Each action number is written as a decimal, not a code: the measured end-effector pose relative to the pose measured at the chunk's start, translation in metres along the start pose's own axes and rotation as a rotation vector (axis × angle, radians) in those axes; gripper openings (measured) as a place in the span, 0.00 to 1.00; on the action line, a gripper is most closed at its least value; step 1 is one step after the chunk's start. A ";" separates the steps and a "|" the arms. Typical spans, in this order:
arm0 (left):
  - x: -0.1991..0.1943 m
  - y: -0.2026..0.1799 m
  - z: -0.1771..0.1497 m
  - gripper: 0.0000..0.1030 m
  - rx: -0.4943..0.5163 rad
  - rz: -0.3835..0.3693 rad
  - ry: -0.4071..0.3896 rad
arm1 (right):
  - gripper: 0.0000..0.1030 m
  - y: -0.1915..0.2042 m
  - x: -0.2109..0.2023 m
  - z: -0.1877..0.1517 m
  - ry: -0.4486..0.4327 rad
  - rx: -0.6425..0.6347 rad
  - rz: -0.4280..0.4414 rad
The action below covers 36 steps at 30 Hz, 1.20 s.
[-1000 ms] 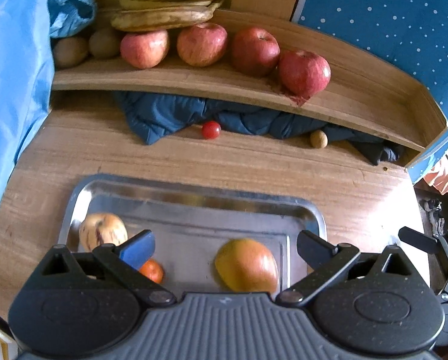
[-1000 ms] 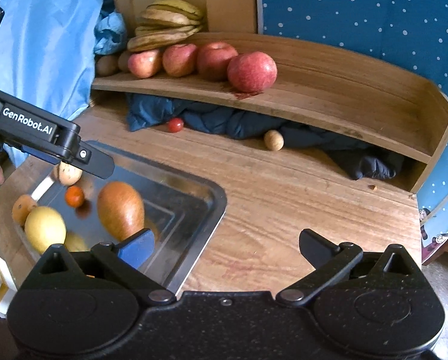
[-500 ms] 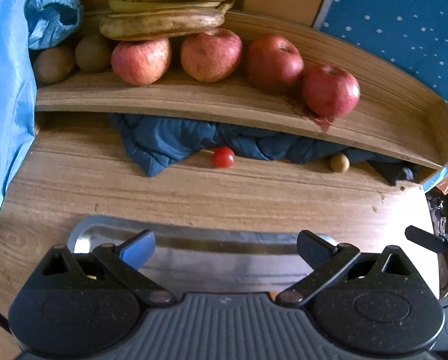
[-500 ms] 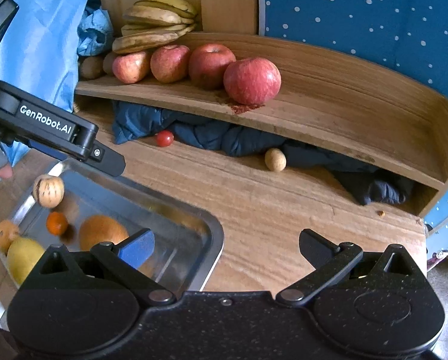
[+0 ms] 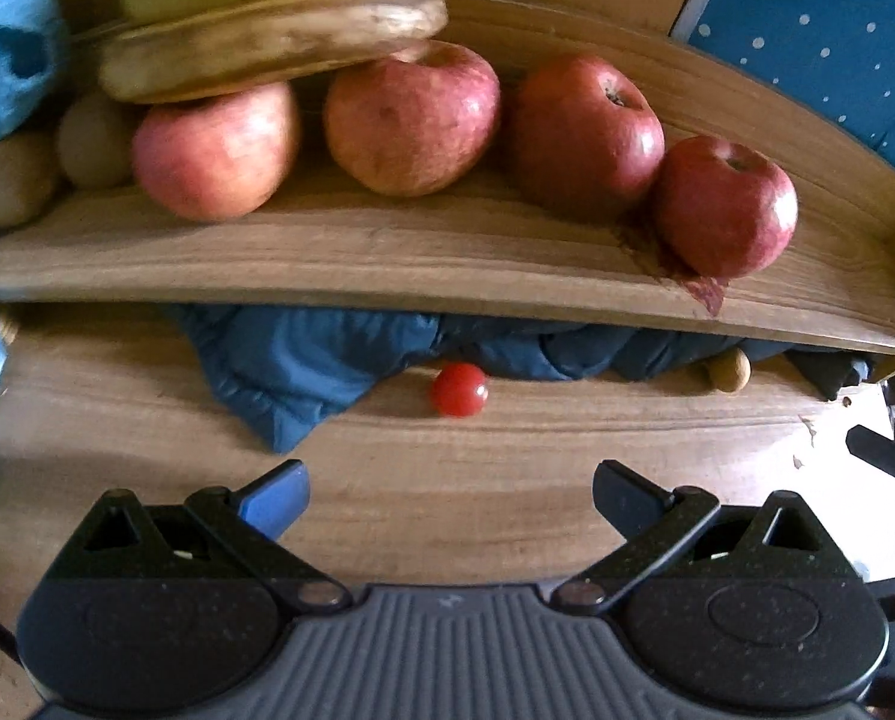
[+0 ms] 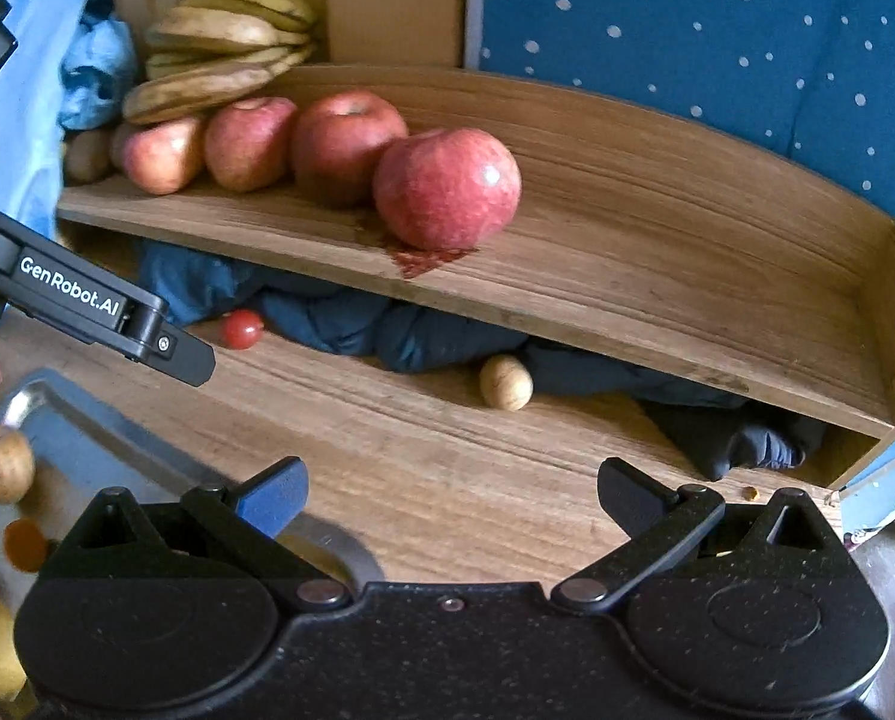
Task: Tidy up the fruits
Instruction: 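Move both open tools back toward the cherry tomato and small fruit beneath the shelf, then grasp the cherry tomato with the left tool while the right tool grasps the small round fruit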
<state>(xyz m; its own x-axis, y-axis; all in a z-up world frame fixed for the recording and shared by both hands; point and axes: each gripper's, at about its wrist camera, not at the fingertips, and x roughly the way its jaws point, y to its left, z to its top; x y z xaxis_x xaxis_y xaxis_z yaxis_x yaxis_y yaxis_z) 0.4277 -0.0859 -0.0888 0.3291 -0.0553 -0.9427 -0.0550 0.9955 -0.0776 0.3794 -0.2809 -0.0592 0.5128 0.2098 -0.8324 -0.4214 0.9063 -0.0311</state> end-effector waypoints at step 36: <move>0.043 0.008 0.016 0.74 0.028 -0.092 0.002 | 0.50 -0.025 0.066 0.027 0.029 0.090 0.005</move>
<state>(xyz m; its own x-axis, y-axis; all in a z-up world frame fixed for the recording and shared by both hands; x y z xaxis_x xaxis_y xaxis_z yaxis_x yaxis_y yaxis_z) 0.4565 -0.0788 -0.1250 0.3301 -0.1468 -0.9324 0.0018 0.9879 -0.1549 0.4437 -0.2802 -0.0985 0.4888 0.2053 -0.8479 -0.3543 0.9349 0.0221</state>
